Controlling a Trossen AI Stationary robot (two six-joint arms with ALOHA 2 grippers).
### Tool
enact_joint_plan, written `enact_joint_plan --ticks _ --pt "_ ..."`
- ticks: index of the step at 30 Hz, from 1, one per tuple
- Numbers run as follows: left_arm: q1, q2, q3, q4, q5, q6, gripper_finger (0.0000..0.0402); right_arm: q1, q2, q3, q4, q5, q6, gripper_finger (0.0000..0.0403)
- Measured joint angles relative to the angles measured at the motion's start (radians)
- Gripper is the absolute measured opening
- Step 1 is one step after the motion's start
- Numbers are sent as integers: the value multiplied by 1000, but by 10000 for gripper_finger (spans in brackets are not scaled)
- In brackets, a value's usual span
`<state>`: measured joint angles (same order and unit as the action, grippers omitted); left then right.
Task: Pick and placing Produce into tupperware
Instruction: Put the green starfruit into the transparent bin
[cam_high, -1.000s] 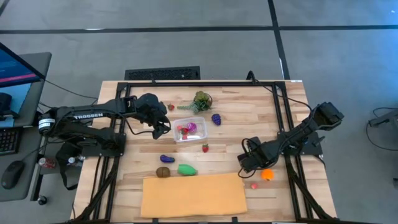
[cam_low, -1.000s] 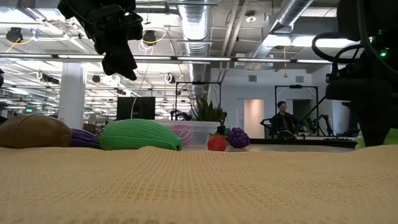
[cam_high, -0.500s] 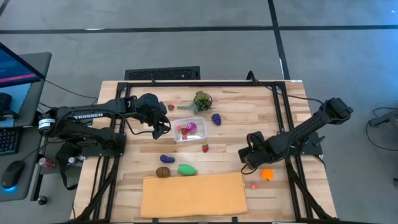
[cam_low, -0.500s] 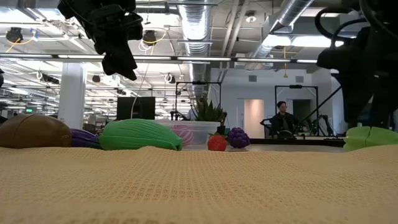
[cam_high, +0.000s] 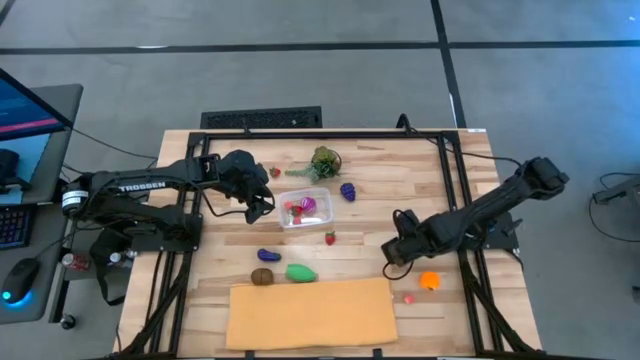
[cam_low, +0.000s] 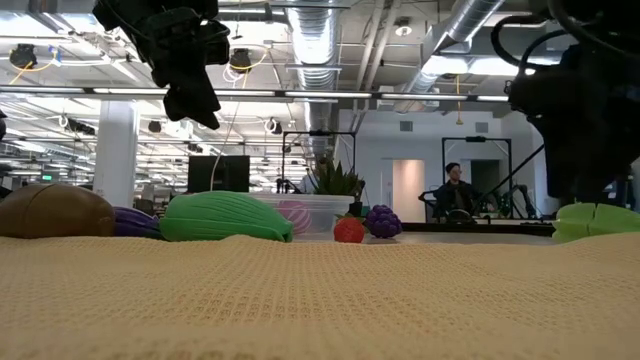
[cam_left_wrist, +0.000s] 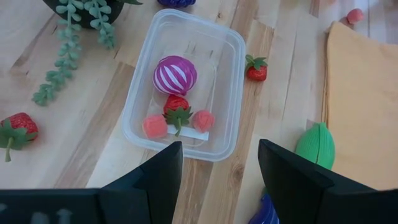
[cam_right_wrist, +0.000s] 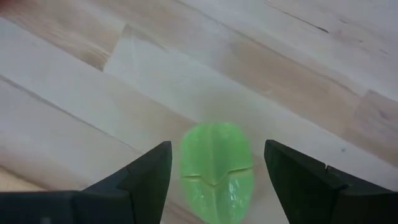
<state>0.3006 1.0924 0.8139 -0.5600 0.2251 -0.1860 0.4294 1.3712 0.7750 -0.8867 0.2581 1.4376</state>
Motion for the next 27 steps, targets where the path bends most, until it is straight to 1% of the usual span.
enact_joint_plan --ticks 7,17,24,27 --pt "0 0 0 0 0 0 200 -31 50 0 7 -73 -59 251" --pt "0 0 0 -3 0 0 200 -39 75 0 21 -105 -61 251" --pt "0 0 0 -3 0 1 200 -39 74 0 25 -108 -60 251" --pt "0 0 0 -3 0 1 200 -39 74 0 24 -127 -60 255"
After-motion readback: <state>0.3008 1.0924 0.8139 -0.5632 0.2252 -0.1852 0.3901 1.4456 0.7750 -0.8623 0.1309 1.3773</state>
